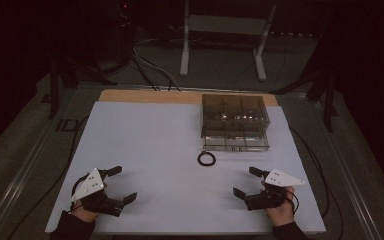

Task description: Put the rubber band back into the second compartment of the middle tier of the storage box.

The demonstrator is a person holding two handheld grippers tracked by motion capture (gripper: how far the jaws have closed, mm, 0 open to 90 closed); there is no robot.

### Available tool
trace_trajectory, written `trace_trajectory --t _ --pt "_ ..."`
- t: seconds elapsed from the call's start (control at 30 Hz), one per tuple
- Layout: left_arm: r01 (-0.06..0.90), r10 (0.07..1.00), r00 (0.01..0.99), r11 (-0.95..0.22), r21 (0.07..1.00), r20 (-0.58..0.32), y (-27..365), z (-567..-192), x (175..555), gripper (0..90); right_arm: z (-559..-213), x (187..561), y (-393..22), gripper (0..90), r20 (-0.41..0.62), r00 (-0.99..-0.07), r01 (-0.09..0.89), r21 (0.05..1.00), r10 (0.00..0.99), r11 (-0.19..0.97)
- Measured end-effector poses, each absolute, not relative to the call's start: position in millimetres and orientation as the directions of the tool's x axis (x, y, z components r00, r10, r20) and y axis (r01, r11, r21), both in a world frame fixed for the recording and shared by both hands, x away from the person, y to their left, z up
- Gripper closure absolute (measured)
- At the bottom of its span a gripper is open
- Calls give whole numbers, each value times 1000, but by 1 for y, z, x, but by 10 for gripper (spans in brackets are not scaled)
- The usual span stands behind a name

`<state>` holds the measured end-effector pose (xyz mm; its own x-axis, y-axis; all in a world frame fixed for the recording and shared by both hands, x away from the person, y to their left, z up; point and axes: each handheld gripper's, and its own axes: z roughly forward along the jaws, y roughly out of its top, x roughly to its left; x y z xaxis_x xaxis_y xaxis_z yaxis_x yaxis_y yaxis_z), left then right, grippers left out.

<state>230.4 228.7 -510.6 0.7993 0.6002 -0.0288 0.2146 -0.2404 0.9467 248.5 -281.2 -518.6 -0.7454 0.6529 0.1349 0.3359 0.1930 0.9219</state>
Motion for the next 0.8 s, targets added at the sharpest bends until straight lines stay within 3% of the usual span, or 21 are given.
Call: trace_trajectory --t 0.8 --pt "235 582 812 -250 939 -48 223 -514 229 3 -516 245 -274 0 137 -770 346 910 623 228"
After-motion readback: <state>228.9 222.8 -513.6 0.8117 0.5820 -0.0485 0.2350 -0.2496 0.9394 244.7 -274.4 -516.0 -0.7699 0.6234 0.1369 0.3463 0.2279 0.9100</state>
